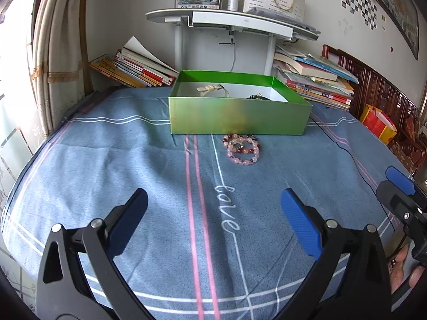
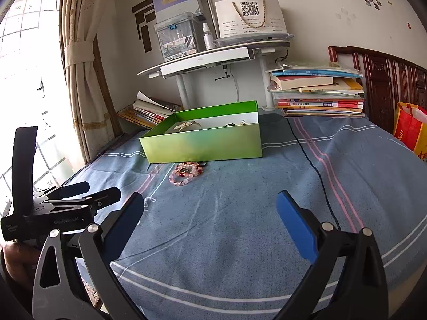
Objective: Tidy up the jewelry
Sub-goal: 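Grasp the pink bead bracelet with the left gripper while the right gripper grasps the red-bead bracelet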
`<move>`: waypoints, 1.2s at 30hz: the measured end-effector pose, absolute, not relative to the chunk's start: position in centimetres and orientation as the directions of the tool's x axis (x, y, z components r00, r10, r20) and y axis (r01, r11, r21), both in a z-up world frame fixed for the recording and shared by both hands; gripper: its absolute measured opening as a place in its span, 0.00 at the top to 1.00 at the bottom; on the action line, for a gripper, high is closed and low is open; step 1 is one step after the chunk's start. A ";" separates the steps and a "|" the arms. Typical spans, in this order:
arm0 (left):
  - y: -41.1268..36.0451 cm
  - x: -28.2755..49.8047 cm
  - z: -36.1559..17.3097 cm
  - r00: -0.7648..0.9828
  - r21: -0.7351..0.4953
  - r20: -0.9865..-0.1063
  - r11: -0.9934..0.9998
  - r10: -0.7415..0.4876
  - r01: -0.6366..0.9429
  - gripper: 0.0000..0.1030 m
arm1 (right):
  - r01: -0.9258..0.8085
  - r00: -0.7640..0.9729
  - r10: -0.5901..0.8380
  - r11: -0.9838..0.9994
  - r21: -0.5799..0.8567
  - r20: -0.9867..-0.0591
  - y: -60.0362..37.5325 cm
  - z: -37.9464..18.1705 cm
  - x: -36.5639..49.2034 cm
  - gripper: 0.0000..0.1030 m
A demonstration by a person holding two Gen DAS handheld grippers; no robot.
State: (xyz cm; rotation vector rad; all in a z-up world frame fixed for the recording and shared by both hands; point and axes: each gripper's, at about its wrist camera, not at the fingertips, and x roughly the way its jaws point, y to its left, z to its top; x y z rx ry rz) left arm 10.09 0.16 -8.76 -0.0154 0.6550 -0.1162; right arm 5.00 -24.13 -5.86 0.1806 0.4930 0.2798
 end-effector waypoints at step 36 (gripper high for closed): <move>-1.2 22.1 -11.6 0.666 -0.166 -0.711 0.974 -0.226 0.154 0.92 | -0.224 0.745 0.231 0.970 0.092 -0.625 -21.0 -7.5 15.4 0.06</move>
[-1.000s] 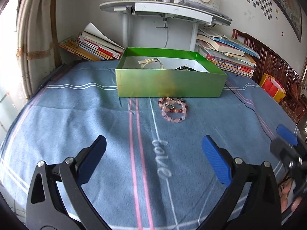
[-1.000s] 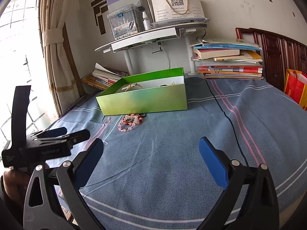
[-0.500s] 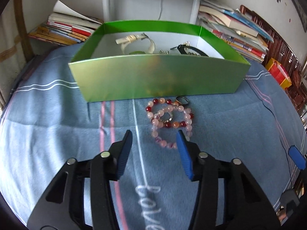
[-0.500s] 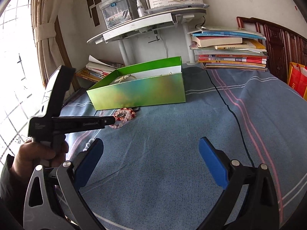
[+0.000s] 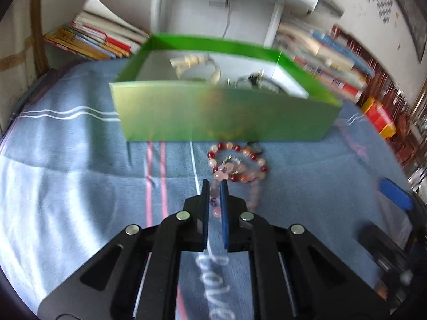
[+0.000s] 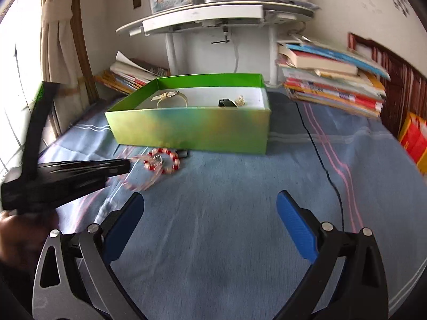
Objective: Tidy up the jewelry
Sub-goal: 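Grasp the pink bead bracelet with the left gripper while the right gripper grasps the red-bead bracelet, then lift both bead bracelets above the bed toward the green box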
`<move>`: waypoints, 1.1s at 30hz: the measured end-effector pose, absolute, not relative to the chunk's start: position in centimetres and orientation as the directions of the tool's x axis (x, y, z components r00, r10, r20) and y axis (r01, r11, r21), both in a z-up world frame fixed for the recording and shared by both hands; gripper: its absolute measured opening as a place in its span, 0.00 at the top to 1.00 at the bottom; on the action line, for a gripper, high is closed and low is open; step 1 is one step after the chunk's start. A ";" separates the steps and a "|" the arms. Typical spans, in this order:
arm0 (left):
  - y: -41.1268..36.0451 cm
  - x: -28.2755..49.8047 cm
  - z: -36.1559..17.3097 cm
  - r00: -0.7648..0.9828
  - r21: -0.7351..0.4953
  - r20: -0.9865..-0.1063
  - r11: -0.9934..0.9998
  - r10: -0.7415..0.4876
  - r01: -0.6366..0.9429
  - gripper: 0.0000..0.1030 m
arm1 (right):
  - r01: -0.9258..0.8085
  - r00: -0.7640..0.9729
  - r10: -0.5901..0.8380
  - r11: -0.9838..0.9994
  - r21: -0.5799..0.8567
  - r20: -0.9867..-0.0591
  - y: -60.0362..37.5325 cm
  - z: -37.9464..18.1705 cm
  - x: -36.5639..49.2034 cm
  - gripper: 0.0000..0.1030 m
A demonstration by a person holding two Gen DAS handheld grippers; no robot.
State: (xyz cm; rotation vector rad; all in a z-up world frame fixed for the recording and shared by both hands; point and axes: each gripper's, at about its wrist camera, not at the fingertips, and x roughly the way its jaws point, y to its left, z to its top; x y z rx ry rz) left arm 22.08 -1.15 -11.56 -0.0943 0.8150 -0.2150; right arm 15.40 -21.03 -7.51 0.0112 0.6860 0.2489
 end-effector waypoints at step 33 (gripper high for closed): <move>7.1 11.4 -5.1 0.789 -0.212 -0.581 0.973 -0.202 0.093 0.92 | -0.328 0.755 0.365 0.929 0.168 -0.545 -16.0 -3.0 15.3 0.92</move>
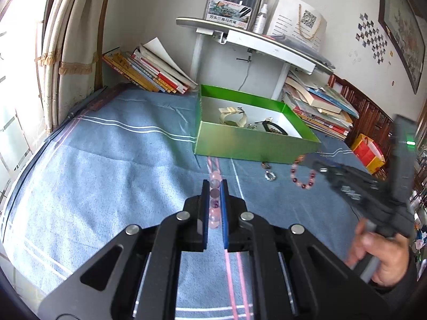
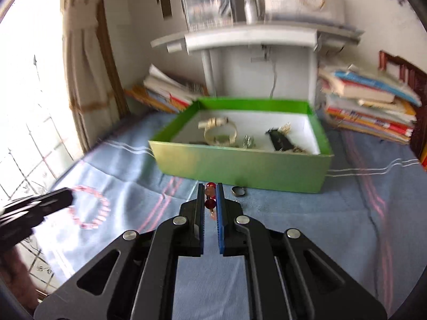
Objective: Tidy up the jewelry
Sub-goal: 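Lift both bead bracelets above the bed toward the green box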
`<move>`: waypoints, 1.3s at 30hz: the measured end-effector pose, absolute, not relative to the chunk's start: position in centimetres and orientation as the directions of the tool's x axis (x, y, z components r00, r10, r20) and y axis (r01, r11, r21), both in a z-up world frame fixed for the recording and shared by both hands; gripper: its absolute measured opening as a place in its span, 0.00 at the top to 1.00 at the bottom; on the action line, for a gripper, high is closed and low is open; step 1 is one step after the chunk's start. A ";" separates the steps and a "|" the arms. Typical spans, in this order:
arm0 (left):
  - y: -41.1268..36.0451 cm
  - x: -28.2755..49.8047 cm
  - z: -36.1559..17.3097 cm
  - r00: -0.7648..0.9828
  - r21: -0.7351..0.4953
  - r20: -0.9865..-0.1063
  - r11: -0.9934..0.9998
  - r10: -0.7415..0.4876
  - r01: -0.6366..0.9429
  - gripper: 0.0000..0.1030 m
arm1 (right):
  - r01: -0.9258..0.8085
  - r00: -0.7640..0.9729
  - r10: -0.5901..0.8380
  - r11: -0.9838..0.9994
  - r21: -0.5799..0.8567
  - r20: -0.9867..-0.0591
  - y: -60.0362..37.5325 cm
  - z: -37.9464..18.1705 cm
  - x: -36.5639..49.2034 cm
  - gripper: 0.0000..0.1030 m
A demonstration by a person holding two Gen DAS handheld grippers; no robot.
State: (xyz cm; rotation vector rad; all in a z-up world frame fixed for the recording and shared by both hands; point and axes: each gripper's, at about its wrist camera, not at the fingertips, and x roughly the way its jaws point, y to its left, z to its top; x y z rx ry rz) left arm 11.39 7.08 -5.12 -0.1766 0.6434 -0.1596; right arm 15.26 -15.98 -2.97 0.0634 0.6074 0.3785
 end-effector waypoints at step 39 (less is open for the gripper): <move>2.1 7.3 -5.8 0.761 -0.121 -0.623 0.983 -0.182 0.137 0.92 | -0.300 0.782 0.367 0.930 0.213 -0.503 -22.0 -2.7 5.2 0.92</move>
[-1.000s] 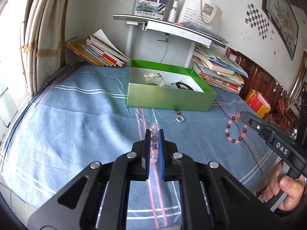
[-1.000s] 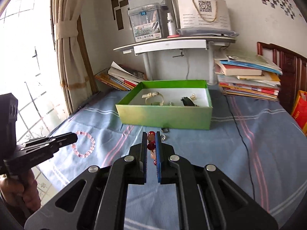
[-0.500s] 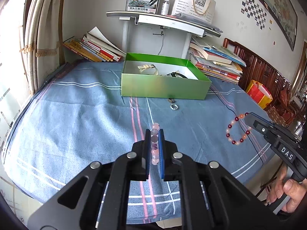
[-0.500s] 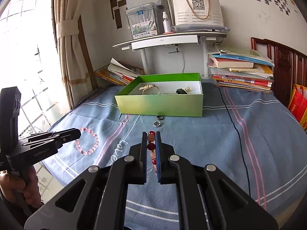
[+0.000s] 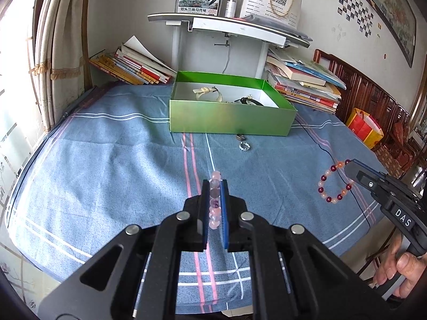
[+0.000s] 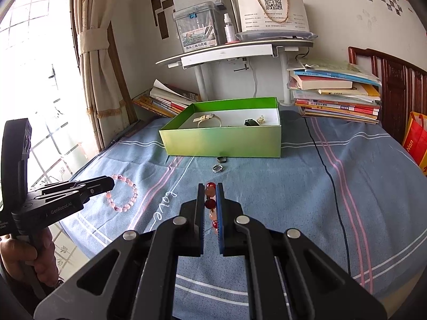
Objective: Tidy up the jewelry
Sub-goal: 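Lift both bead bracelets above the bed toward the green box, then lower both bracelets into the green box and open both grippers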
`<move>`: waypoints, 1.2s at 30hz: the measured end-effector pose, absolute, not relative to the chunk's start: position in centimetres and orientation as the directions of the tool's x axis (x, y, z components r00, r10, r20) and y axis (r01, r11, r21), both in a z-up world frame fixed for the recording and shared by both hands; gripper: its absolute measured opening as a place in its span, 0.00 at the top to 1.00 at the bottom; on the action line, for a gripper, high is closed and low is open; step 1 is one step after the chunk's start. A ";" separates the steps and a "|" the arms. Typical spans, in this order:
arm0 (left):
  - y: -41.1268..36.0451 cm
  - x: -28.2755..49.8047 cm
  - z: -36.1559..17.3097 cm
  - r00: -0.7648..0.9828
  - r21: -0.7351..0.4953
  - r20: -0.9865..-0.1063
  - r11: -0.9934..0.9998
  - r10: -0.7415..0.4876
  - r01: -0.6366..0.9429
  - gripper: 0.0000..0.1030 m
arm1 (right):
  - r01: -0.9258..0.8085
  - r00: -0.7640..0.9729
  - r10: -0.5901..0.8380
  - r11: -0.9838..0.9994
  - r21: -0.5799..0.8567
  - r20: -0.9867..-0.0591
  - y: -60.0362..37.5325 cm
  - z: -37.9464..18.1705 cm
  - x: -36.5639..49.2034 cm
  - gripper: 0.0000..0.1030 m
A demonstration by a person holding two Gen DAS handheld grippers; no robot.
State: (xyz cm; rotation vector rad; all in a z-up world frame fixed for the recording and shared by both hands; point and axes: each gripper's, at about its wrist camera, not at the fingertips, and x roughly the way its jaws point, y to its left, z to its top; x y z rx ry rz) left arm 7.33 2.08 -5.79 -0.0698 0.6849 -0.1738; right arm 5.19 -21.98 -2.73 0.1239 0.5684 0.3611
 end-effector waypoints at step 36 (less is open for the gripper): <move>2.2 39.9 -1.5 0.806 0.090 -0.590 0.996 0.055 -0.002 0.31 | -0.218 0.794 0.275 0.961 0.168 -0.542 -23.6 -1.7 36.3 0.45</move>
